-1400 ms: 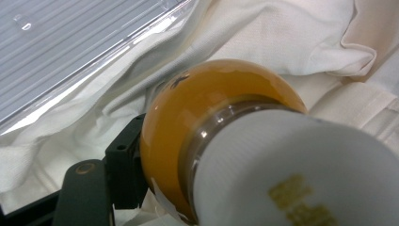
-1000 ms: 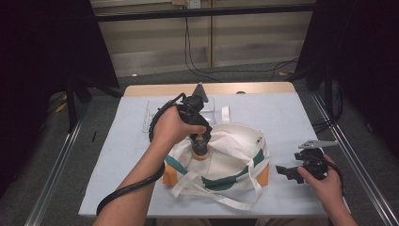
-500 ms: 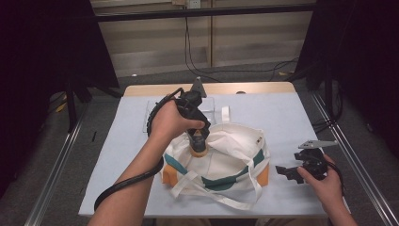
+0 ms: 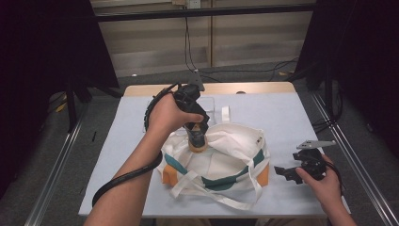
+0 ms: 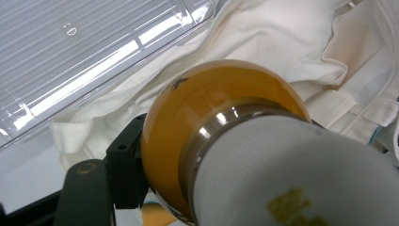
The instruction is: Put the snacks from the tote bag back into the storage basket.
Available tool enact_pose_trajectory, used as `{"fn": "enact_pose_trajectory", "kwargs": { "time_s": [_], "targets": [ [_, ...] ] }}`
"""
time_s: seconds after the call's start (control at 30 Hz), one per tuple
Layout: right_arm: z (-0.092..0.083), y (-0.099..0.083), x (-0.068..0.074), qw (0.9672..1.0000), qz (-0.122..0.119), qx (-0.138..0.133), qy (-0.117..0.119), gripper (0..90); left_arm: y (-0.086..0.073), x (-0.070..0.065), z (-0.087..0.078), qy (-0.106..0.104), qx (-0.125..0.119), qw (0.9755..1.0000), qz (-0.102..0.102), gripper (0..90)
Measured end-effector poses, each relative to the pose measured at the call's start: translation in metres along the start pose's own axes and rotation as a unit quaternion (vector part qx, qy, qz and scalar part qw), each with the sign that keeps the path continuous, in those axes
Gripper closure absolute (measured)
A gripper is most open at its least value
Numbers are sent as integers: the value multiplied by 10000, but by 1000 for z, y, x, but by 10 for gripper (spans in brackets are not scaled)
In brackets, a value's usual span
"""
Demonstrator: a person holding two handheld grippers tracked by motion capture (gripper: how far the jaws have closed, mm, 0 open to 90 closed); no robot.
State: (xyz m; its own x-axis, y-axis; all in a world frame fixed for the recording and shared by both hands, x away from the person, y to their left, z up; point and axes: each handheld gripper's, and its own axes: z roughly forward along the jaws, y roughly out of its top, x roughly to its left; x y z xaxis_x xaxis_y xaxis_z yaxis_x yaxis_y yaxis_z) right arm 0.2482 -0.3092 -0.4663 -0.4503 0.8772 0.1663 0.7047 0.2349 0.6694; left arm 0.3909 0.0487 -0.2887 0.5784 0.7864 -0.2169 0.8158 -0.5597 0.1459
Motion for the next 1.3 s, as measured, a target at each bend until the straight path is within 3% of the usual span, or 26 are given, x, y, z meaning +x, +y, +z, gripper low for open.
{"fn": "enact_pose_trajectory", "kwargs": {
  "time_s": [0.47,0.67,1.3],
  "targets": [
    [0,0,-1,10000,-37,18,15,8,7,0,-17,56,-10,10000,-64,300],
    [0,0,0,10000,-37,18,-6,8,10,4,-21,-31,-87,9998,-157,299],
    [0,0,0,10000,-75,21,14,8,21,14,-29,132,-105,9995,-284,300]
  ]
}}
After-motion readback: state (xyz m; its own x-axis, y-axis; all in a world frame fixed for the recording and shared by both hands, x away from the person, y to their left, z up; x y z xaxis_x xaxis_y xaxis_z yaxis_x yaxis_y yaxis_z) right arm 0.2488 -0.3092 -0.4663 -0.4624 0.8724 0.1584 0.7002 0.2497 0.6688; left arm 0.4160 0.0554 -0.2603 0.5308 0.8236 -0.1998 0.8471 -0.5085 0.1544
